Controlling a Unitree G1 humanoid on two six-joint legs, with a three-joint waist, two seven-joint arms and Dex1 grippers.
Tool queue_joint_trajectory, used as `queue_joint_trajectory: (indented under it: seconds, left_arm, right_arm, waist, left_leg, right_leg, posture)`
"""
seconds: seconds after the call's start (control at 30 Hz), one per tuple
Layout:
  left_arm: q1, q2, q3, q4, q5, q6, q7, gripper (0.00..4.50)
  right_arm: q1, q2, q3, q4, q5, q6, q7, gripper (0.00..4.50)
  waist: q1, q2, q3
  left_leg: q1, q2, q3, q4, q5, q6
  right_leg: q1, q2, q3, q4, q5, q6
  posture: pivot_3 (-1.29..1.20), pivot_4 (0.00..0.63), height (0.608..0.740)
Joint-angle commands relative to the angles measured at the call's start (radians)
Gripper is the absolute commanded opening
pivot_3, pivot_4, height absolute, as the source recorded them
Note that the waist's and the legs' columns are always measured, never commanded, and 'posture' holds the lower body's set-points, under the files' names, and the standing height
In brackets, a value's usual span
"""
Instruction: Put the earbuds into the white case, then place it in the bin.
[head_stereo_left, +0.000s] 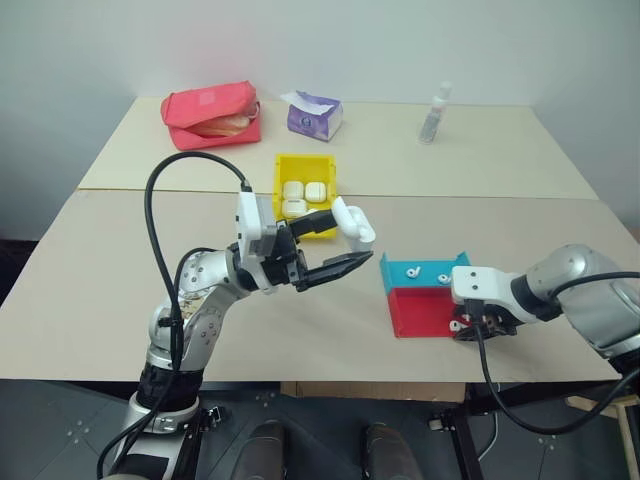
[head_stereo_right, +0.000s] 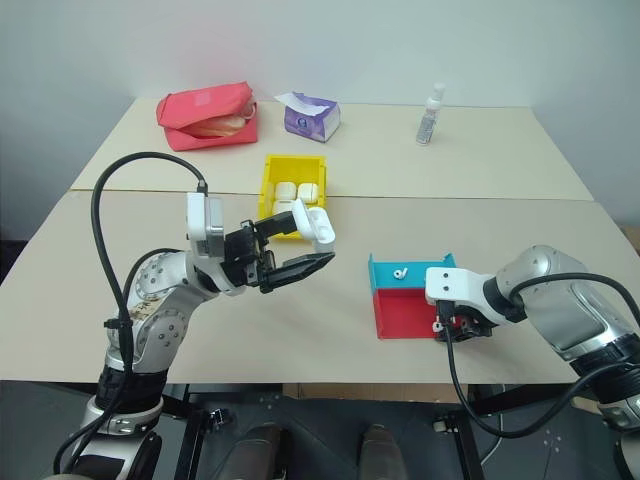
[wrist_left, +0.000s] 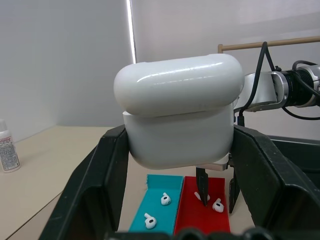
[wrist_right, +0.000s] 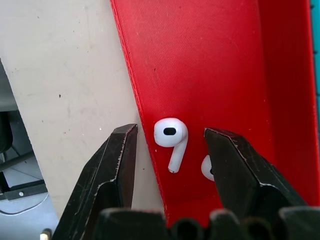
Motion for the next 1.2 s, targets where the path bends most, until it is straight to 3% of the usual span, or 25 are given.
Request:
queue_joint_trajectory:
  seconds: [0.03, 0.13, 0.37, 0.57, 0.77, 0.87, 1.03, 1.2]
  left_arm:
    - [-0.012, 0.003, -0.004, -0.034, -0.028, -0.007, -0.003, 2.81]
    - [-0.014, 0.003, -0.004, -0.033, -0.028, -0.007, -0.003, 2.81]
    - [-0.021, 0.004, -0.005, -0.030, -0.031, -0.005, -0.004, 2.81]
    - [-0.041, 0.010, -0.006, -0.012, -0.046, -0.009, -0.031, 2.81]
    - [-0.092, 0.003, -0.008, 0.057, -0.080, -0.032, -0.121, 2.81]
    - [-0.136, -0.011, -0.010, 0.103, -0.091, -0.038, -0.160, 2.81]
    - [-0.189, -0.033, -0.025, 0.165, -0.095, -0.042, -0.211, 2.81]
    - [-0.228, -0.053, -0.033, 0.209, -0.088, -0.043, -0.247, 2.81]
  right_arm:
    - [0.005, 0.000, -0.017, -0.016, -0.012, -0.001, 0.008, 1.63]
    - [0.011, 0.004, -0.018, -0.019, -0.017, 0.000, 0.006, 0.64]
    - [0.031, 0.012, -0.065, -0.081, 0.020, 0.060, -0.008, 0.61]
    - [0.065, 0.035, -0.315, -0.262, 0.229, 0.250, -0.055, 0.61]
    - [0.091, 0.263, -0.717, -0.382, 0.506, 0.324, -0.237, 0.61]
    - [0.088, 0.369, -0.833, -0.442, 0.645, 0.383, -0.344, 0.61]
    - [0.072, 0.492, -0.939, -0.539, 0.895, 0.424, -0.535, 0.61]
    - [0.044, 0.577, -0.916, -0.610, 1.113, 0.391, -0.771, 0.61]
  waist:
    - [0.000, 0.000, 0.000]
    - [0.000, 0.000, 0.000]
    - [0.000, 0.000, 0.000]
    - [0.002, 0.000, 0.000]
    - [0.010, 0.000, 0.000]
    - [0.011, 0.000, 0.000]
    - [0.010, 0.000, 0.000]
    - [0.003, 0.000, 0.000]
  left_leg:
    - [0.000, 0.000, 0.000, 0.000, 0.000, 0.000]
    - [0.000, 0.000, 0.000, 0.000, 0.000, 0.000]
    - [0.000, 0.000, 0.000, 0.000, 0.000, 0.000]
    - [0.000, 0.000, -0.001, 0.000, 0.000, 0.000]
    - [0.000, 0.000, -0.001, 0.000, 0.000, 0.000]
    - [0.000, 0.000, -0.001, 0.000, 0.000, 0.000]
    - [-0.001, 0.000, -0.001, 0.000, 0.000, 0.000]
    - [0.000, 0.000, -0.002, -0.001, 0.000, 0.000]
  right_leg:
    - [0.000, 0.000, 0.000, 0.000, 0.000, 0.000]
    - [0.000, 0.000, 0.000, 0.000, 0.000, 0.000]
    - [0.000, 0.000, 0.000, 0.000, 0.000, 0.000]
    - [0.000, 0.000, 0.000, 0.000, 0.000, 0.000]
    - [0.001, 0.000, -0.001, 0.000, 0.000, 0.000]
    - [0.001, 0.000, -0.001, 0.000, 0.000, 0.000]
    - [0.001, 0.000, -0.001, 0.000, 0.000, 0.000]
    - [0.001, 0.000, 0.000, 0.001, 0.000, 0.000]
  posture:
    - [0.00, 0.150, 0.740]
    - [0.00, 0.150, 0.740]
    - [0.00, 0.150, 0.740]
    - [0.00, 0.150, 0.740]
    - [0.00, 0.150, 0.740]
    - [0.00, 0.150, 0.740]
    - [0.00, 0.150, 0.740]
    - [0.00, 0.150, 0.740]
